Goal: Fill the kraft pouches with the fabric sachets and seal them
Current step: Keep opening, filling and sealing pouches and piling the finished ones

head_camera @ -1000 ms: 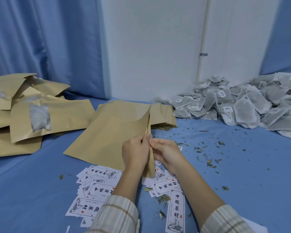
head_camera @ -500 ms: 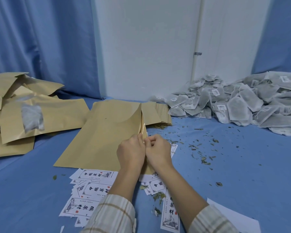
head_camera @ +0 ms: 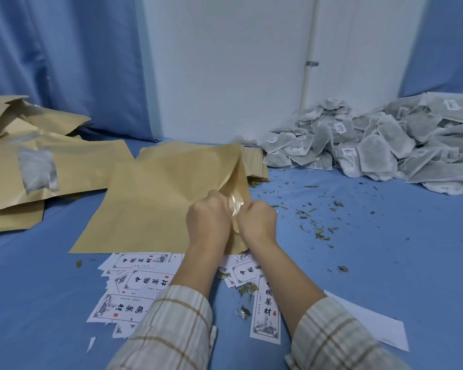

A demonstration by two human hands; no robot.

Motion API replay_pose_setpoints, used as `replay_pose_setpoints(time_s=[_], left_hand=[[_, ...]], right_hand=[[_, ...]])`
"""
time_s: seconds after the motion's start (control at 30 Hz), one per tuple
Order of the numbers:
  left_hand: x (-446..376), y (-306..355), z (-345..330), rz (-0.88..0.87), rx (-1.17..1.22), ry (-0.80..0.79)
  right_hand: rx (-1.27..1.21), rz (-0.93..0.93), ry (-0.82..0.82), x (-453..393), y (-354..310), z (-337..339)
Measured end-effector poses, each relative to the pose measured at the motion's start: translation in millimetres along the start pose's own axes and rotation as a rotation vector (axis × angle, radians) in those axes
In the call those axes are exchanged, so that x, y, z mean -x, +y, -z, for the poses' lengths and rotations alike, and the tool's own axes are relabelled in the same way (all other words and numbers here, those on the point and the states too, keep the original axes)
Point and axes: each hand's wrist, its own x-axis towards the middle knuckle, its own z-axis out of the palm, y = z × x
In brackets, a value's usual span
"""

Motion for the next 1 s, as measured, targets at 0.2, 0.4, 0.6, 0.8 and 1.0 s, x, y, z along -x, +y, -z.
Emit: replay_pose_setpoints(time_s=[0.2, 0.4, 0.6, 0.8, 1.0], left_hand=[[-0.9, 5.6, 3.7, -0.052, 0.088, -0.006], [-7.0, 10.6, 12.8, -0.143, -0.059, -0.079], [-17.9, 5.5, 18.7, -0.153, -0.077, -0.178], [-26.7, 5.0, 26.5, -0.258, -0.008, -0.119], [-29.9, 1.6, 28.4, -0.471, -0.01, -0.085]], right_hand=[[-0.119, 0.086, 0.042, -4.0, 7.8, 10.8], [-0.121, 0.554, 0.112, -2.5, -3.6, 8.8], [0.007, 0.723, -0.126, -13.7, -14.6, 18.9], [0.313, 0.596, -0.421, -32.6, -36.3, 33.2], [0.556, 0.5, -0.581, -40.0, -40.0, 28.6]])
